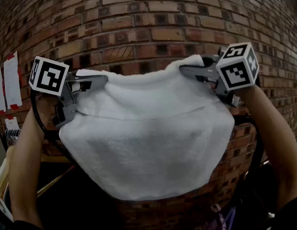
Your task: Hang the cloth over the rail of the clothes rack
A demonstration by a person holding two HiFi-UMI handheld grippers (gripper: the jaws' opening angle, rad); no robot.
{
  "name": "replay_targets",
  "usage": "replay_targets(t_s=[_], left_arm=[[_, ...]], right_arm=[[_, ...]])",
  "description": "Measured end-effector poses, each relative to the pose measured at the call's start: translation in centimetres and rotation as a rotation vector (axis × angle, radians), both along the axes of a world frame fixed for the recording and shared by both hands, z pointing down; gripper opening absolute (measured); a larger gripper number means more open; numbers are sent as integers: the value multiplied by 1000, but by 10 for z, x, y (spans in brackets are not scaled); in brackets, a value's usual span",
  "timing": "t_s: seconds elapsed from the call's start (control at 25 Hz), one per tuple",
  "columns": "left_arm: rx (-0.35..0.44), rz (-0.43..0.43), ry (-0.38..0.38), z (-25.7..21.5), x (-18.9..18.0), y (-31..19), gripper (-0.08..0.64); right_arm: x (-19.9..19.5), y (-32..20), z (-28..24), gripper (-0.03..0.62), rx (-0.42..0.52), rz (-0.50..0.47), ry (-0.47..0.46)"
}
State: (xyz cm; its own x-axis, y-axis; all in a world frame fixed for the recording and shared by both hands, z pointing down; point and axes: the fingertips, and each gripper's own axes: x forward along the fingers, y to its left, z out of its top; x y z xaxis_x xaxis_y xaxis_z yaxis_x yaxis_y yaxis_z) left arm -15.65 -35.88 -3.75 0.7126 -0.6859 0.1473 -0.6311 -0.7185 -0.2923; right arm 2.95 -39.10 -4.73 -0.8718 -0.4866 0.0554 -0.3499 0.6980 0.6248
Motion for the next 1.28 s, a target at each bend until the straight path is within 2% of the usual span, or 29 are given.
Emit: replay_targets(t_s=[0.08,0.16,0.24,0.32,0.4,0.52,0.56,0.64,0.72,0.8,0.92,0.96,1.04,1.12,1.28], left_arm=[[-122,17,-74,30,0,-14,48],[-194,24,-143,49,0,-22,54],[-226,40,-210,62,3,-25,67],[-255,52,-258,75,4,-28,93],[-245,78,-292,80,6,-27,162],[-230,152,-287,80,10,-20,300],[-226,163,-273,79,9,-18,322],[-213,171,-240,74,3,-17,325],[-203,173,-219,70,-3,-16,360],[-207,128,-231,74,-15,-23,353],[-187,36,-294,84,-34,-40,331],[-160,20,-278,77,-37,-42,327],[-108,1,-195,55,-38,-42,313],[-96,11,-149,46,-36,-39,311],[-87,27,-197,56,-28,-38,300]], right_arm=[[0,-25,42,12,-93,73,116],[0,-40,80,12,-199,109,225],[0,-43,103,12,-283,108,303],[-1,-37,110,14,-331,74,338],[-1,-28,112,18,-366,28,358],[7,-18,115,81,-412,-22,400],[10,-16,114,88,-430,-45,401],[16,-13,106,118,-460,-87,367],[26,-14,100,137,-487,-111,335],[38,-17,98,161,-516,-118,320],[46,-27,95,169,-480,-92,285],[45,-28,92,169,-455,-95,266],[38,-25,83,167,-406,-117,224],[28,-21,75,166,-363,-133,204],[8,-11,71,164,-306,-163,196]])
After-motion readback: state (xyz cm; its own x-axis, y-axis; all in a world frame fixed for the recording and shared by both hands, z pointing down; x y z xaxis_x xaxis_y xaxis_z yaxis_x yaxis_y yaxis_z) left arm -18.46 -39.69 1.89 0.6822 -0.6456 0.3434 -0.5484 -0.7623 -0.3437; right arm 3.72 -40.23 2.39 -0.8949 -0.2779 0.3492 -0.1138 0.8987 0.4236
